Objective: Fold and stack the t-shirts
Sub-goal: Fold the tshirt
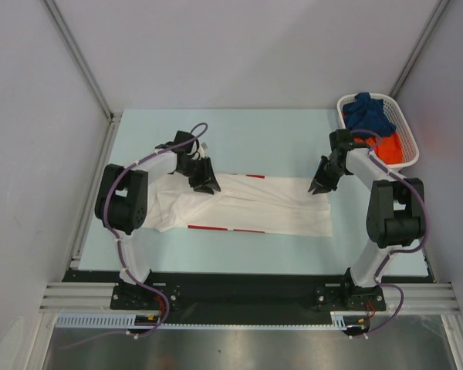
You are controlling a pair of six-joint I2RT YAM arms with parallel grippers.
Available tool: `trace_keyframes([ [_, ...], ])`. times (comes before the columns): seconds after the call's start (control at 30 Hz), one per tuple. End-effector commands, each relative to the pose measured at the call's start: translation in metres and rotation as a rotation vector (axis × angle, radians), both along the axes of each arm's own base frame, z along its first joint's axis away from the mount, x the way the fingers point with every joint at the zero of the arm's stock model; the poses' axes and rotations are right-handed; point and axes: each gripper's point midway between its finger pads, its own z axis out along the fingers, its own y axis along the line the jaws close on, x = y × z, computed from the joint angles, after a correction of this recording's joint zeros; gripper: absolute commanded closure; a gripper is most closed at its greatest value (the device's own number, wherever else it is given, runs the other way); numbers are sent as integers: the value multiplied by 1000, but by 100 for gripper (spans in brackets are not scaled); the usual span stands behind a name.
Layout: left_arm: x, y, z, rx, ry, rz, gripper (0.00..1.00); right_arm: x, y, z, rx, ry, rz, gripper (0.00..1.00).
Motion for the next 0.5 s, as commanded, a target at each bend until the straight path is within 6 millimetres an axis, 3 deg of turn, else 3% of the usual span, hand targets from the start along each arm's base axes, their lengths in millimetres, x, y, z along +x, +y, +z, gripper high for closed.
trace_keyframes([
  [0.0,17,13,48,62,-184,7,59,4,1,-13,-7,31,27,74],
  [0.07,20,28,72,121,-268,29,49,4,1,-14,-19,26,40,74],
  [0.2,14,61,76,184,-260,65,46,5,5,-13,1,29,55,74],
  [0.33,7,106,58,205,-189,148,49,6,10,-12,8,27,71,74],
  [0.47,0,129,40,247,-133,150,49,7,12,-10,19,23,79,74],
])
